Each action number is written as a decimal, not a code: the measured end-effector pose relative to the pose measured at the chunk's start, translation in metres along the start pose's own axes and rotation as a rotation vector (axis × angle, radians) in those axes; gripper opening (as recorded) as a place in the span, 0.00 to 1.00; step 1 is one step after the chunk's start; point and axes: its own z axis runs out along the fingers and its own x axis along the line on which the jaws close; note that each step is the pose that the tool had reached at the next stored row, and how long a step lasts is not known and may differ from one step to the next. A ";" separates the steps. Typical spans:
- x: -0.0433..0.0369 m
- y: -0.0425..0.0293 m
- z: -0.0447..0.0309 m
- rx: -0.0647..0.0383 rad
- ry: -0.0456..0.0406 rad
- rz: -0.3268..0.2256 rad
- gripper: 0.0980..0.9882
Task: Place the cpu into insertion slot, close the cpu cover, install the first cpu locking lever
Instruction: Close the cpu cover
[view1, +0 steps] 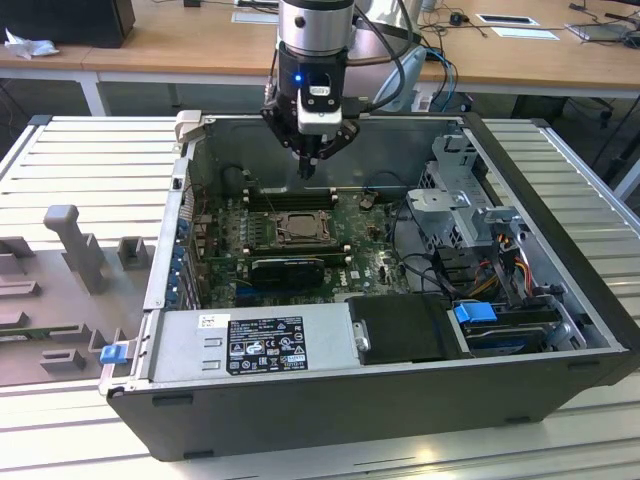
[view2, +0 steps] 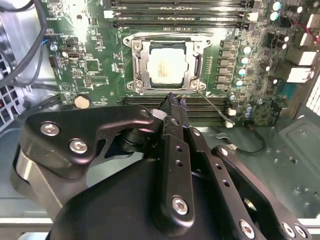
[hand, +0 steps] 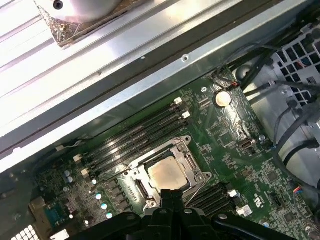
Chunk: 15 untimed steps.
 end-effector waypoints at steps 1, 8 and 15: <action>0.0000 0.0000 0.0000 0.000 0.0006 -0.019 0.01; 0.0000 0.0000 0.0000 0.001 0.0049 -0.151 0.01; 0.0000 0.0000 0.0000 0.003 0.0101 -0.310 0.01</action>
